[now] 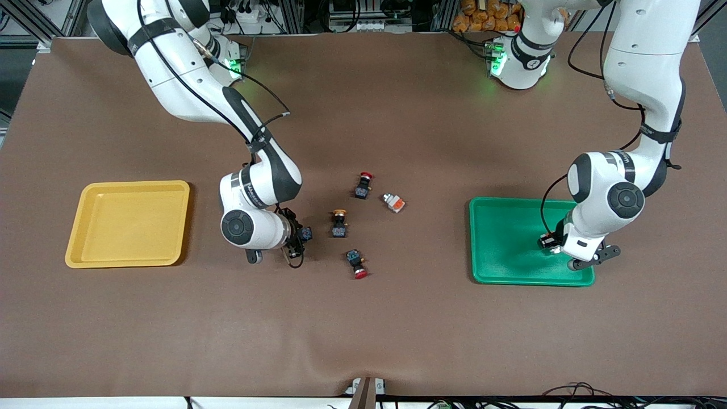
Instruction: Place green and yellow buttons in trays
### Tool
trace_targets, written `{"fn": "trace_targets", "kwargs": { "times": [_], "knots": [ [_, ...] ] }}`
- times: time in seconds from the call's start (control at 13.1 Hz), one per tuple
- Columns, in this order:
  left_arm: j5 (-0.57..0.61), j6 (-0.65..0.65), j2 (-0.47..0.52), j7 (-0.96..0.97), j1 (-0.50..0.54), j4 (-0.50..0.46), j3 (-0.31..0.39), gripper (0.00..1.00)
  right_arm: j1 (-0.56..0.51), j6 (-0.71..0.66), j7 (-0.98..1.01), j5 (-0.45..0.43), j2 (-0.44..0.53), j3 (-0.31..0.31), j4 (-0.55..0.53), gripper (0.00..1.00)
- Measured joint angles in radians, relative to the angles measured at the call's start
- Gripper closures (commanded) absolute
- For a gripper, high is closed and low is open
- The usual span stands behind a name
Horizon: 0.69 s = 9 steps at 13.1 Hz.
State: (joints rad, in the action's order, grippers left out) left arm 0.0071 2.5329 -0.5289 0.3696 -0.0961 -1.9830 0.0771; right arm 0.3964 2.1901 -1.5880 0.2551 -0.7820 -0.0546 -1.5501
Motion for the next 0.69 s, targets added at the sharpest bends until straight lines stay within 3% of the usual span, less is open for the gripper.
{"fn": "trace_targets", "kwargs": {
  "times": [0.31,0.46,0.69],
  "knots": [
    [0.000,-0.008,0.028,-0.009,0.000,0.008,-0.006,0.00,-0.027,-0.102,0.062,0.000,0.000,0.001,0.030,1.00],
    [0.000,-0.082,0.079,0.014,-0.007,0.021,-0.027,0.00,-0.072,-0.195,0.196,0.001,0.004,0.000,0.055,1.00],
    [-0.001,-0.220,0.152,0.226,-0.021,0.061,-0.145,0.00,-0.173,-0.346,0.463,0.034,0.022,0.001,0.069,1.00]
  ]
}}
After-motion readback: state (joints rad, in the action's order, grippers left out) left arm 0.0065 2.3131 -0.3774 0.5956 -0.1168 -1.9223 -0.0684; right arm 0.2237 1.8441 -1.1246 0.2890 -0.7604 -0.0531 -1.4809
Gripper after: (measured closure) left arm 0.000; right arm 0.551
